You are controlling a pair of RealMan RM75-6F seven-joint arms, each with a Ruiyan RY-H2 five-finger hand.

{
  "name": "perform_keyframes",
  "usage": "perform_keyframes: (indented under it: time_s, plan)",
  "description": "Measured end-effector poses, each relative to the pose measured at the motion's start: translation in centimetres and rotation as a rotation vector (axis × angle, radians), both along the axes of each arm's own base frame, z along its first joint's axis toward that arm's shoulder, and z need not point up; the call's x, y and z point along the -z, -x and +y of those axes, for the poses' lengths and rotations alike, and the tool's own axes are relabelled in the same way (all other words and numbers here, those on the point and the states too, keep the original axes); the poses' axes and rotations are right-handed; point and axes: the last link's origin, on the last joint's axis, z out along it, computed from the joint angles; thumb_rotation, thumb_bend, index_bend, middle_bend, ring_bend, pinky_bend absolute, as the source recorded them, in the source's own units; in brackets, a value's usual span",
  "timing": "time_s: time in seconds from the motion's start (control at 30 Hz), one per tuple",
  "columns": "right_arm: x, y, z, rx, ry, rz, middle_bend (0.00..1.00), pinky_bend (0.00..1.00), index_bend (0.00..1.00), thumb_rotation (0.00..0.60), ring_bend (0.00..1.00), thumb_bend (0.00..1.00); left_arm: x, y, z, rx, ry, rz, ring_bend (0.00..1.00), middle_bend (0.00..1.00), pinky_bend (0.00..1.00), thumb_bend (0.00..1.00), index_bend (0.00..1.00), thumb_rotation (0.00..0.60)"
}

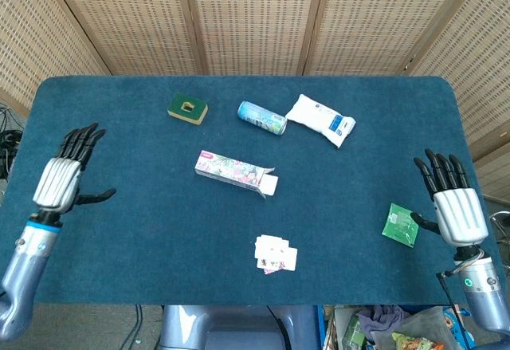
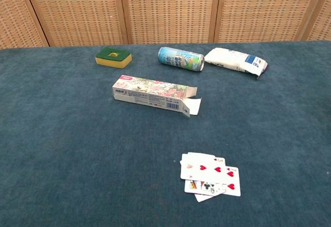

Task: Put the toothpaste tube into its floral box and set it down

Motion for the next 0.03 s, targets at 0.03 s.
perform_keyframes:
  time_s: [0.03]
  plan:
    - [0.10,0.12,0.38,-0.002,0.001,-0.011,0.00,0.00,0.00,0.600,0.00,0.00,-0.53,0.62,-1.39,-0.044,-0.014,0.004,0.00,0.00,0.00,0.12,0.00,0.600]
